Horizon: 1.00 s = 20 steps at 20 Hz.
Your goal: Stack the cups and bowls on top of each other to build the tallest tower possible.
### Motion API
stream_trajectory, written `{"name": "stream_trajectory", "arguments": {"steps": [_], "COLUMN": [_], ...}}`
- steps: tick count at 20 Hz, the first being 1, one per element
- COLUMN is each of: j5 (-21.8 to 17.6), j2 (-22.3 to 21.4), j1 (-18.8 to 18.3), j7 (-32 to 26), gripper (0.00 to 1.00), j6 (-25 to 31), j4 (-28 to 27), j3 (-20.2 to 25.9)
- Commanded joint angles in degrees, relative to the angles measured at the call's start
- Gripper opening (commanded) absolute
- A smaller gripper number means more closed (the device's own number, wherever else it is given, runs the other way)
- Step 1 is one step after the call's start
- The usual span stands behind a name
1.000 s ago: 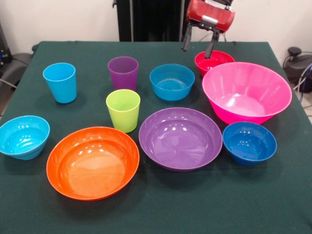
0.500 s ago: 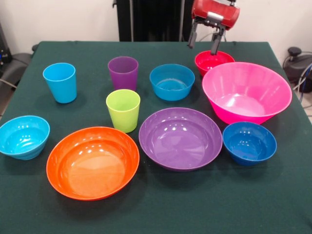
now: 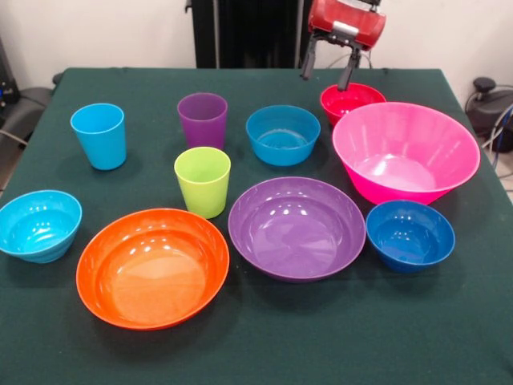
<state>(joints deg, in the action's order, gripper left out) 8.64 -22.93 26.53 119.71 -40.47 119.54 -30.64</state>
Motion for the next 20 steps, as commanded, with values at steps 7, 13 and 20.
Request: {"name": "stream_trajectory", "arguments": {"steps": [7, 13, 20], "j5": [-1.0, -1.9, 1.0], "j2": [5.4, 6.8, 9.1], "j1": [-1.6, -1.9, 1.4], "j7": [10.0, 9.4, 7.3], "gripper": [1.0, 1.0, 1.0], "j6": [2.7, 2.4, 1.8], "j4": [1.1, 0.2, -0.9], "j3": [9.9, 10.4, 8.1]}}
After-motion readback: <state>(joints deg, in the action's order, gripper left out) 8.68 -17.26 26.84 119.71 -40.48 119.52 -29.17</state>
